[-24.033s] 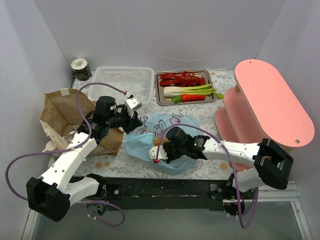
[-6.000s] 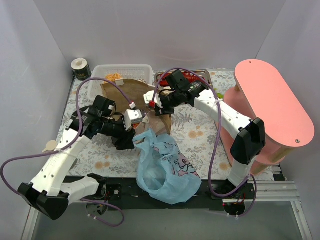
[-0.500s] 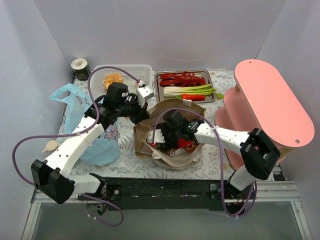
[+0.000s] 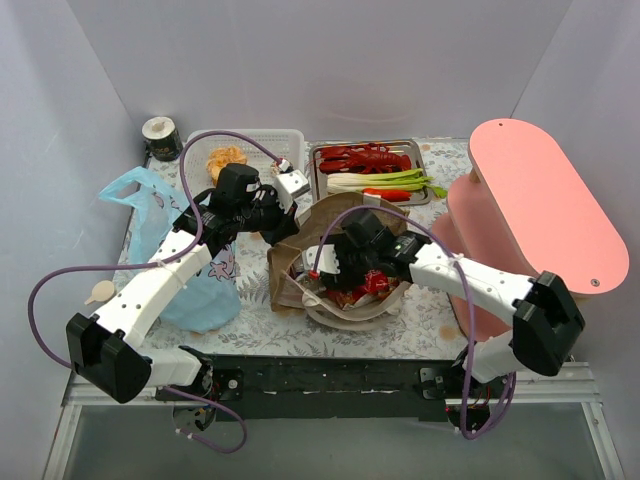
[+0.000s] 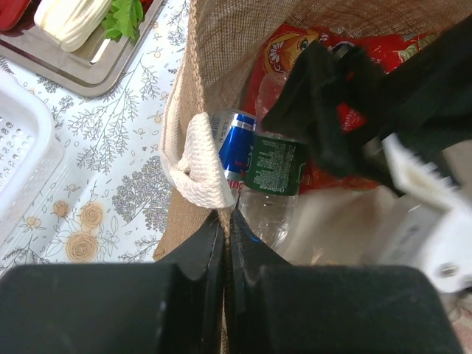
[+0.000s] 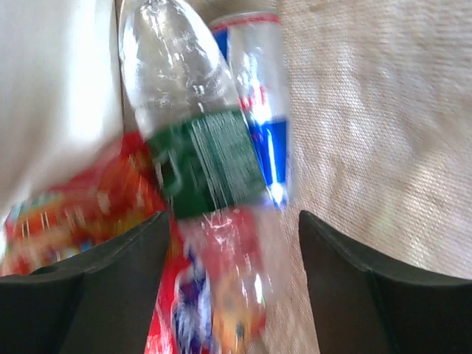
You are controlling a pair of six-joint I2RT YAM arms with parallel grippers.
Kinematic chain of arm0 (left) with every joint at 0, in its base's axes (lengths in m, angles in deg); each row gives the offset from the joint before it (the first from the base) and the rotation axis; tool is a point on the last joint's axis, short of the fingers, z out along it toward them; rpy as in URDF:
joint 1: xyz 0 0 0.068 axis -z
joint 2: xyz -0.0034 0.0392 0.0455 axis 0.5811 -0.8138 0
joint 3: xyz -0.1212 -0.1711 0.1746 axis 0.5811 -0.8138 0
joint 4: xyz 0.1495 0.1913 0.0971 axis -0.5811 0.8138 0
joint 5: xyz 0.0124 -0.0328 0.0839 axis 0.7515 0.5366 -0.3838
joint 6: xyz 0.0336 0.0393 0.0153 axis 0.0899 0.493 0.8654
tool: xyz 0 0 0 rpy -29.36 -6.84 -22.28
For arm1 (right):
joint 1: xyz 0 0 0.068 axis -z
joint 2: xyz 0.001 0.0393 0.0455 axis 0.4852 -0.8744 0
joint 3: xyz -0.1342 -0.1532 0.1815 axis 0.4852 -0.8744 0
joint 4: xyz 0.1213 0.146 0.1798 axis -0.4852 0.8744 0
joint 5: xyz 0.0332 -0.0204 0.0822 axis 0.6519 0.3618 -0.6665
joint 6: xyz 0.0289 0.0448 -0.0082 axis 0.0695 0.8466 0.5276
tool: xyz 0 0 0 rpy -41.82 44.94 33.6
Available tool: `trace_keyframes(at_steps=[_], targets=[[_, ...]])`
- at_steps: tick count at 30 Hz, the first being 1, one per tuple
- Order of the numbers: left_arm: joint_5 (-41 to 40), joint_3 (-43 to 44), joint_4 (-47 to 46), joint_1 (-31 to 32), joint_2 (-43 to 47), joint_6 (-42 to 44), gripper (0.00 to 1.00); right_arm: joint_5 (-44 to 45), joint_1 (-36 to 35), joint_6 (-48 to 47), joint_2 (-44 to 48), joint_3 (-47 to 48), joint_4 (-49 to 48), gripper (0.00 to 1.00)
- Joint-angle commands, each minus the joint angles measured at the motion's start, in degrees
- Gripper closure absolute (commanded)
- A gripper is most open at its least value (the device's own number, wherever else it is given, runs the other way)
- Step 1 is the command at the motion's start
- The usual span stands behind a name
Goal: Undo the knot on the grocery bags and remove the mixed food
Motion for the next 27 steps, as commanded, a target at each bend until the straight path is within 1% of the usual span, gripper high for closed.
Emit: trace_keyframes(at_steps=[1,4,6,8,10,13,15,17,18,19,20,21,23,26,27], targets=[[0.13,0.89,-1.8,0.3,1.38,1.06,1.0,2.02,1.41,4.3,5.62,6.38,15.23,0.25],[-0.49,0.45,-2.32,0.3,1.64,0.8,1.0,1.31,1.5,5.19,6.68,6.04,19.98,0.26],[-0.84,0.1,-2.59,0.21,1.64,0.8,1.0,-1.04,2.11,4.75,6.68,5.51,22.27,0.26],[-1.19,0.01,-2.76,0.21,1.56,0.89,1.0,-2.99,2.99,4.4,4.84,6.21,27.1,0.26],[-1.63,-0.08,-2.68,0.21,1.47,0.98,1.0,-5.1,3.95,4.75,2.22,6.74,29.74,0.25],[-2.16,0.01,-2.41,0.04,1.29,1.06,1.0,-4.76,4.22,5.19,1.24,4.02,30.28,0.24],[-3.12,0.01,-1.54,-0.22,1.47,1.59,1.0,-2.57,4.22,4.31,1.15,1.47,28.97,0.27],[-4.61,-0.08,-0.66,-0.49,1.99,2.73,1.0,-1.77,4.22,3.53,1.14,1.2,29.05,0.51],[-4.79,-0.42,-0.31,-1.01,2.26,3.17,1.0,-2.2,4.22,1.17,1.06,1.63,30.27,0.64],[-4.88,-0.86,0.05,-1.45,2.61,4.22,1.0,-2.64,4.22,0.19,1.32,2.07,30.8,0.86],[-5.06,-1.39,0.66,-1.72,3.48,5.01,1.0,-3.17,4.22,-0.34,1.41,2.6,31.77,0.97],[-5.76,-1.92,0.92,-1.98,4.1,5.71,1.0,-3.95,4.22,-0.87,1.41,4.61,33.69,0.99],[-6.72,-3.85,2.15,-2.07,5.24,8.51,1.0,-5.36,4.48,-0.88,2.2,7.68,34.85,0.99],[-10.15,-6.22,3.91,-2.86,7.96,11.86,1.0,-13.08,5.89,-3.06,5.88,15.77,37.13,0.99],[-11.72,-6.84,4.09,-3.12,8.58,12.74,1.0,-17.89,6.33,-6.64,8.24,18.92,37.75,0.99]])
